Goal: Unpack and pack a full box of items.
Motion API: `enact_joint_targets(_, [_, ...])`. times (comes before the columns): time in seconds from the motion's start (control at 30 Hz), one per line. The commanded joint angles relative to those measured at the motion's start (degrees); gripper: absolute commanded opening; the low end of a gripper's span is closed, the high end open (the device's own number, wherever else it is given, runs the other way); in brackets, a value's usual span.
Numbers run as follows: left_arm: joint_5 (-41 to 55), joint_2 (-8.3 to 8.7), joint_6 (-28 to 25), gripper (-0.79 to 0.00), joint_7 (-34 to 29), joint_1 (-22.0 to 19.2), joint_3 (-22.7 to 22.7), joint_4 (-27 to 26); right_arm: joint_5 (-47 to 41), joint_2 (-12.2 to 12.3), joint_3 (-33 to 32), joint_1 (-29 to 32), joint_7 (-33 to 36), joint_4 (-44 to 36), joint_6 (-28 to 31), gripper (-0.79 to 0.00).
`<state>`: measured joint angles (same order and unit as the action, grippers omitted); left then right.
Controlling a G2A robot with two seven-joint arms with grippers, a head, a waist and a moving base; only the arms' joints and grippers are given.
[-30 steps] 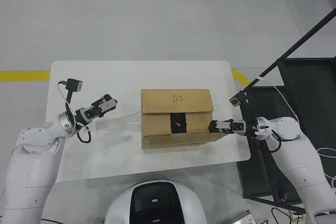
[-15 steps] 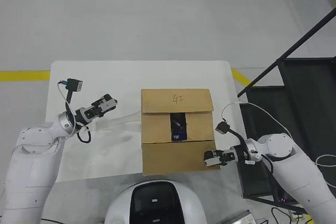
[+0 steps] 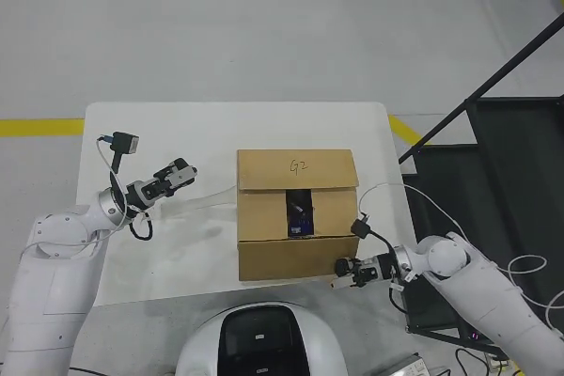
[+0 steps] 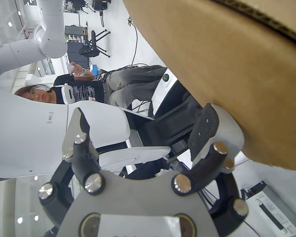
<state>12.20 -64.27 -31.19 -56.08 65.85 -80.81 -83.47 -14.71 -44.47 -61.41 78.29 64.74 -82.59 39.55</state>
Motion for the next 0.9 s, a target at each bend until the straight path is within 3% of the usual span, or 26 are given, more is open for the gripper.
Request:
enact_joint_targets(0.0, [0.0,0.0,0.0,0.0,0.0,0.0,0.0,0.0,0.7,-0.1,1.3,-1.0,-1.5,0.9,1.5,0.0])
enact_joint_targets(0.4, [0.0,0.0,0.0,0.0,0.0,0.0,0.0,0.0,4.8,-0.2,4.2,-4.0,-6.4,4.6,6.4,0.0])
enact_joint_targets(0.6, [1.8,-0.05,0.8,0.0,-0.4,0.5,1.5,-1.9,-5.0,2.2,0.9,-1.1,-2.1,-2.6,2.1,0.0])
enact_joint_targets(0.87, [13.8,-0.51,-1.8,0.0,-11.7,-3.8,6.9,0.1,-23.1,6.4,-6.0,4.4,3.5,-12.1,-3.5,0.0])
